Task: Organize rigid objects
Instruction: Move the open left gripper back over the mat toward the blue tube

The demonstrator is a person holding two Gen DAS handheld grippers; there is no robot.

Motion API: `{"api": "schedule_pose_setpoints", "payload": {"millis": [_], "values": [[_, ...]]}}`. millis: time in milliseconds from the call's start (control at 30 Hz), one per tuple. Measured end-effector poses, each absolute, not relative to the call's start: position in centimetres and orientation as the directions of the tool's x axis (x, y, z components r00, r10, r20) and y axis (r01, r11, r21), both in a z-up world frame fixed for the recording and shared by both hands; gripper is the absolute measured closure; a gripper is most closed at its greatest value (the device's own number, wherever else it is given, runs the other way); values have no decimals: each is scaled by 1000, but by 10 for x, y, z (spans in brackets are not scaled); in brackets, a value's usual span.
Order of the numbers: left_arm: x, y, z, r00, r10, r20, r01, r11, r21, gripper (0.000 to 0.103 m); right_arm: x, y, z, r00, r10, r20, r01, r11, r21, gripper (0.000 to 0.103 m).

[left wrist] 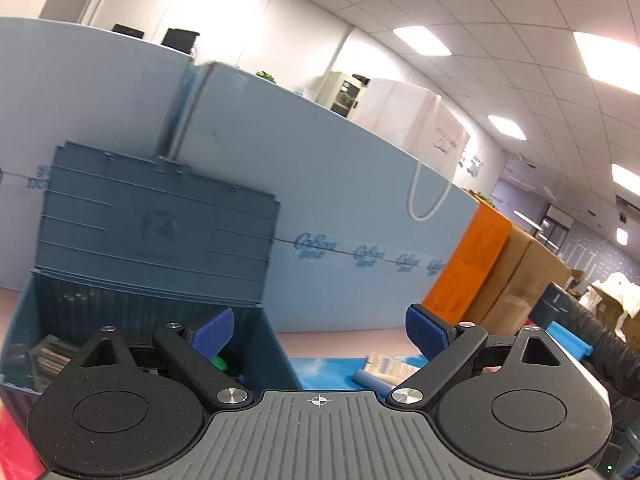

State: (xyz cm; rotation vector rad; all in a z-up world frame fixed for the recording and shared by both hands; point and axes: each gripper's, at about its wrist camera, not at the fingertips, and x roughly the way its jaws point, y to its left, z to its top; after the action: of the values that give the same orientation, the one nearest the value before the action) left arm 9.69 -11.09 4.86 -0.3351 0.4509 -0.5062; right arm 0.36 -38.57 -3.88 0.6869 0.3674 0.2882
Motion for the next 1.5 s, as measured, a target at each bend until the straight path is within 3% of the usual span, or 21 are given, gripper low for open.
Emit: {"api": "schedule_pose_setpoints", "payload": {"millis": [333,833,1167,1500], "values": [[94,-134,44,753,-588,-294,429,778,-459,8,1,-394,-33,914,345,-212,-125,739,662,0],[97,-196,58,756,-599,-263,536,798,-276,7,5,-452,9,966,192,-173,-29,745,666,0],[115,-237,42,722,-611,-325,560,792,-245,5,29,-478,30,980,123,-155,31,679,733,0],[134,-258,18,720,-565,-402,522,823,-223,5,45,-493,-10,965,145,-217,74,648,758,0]]}}
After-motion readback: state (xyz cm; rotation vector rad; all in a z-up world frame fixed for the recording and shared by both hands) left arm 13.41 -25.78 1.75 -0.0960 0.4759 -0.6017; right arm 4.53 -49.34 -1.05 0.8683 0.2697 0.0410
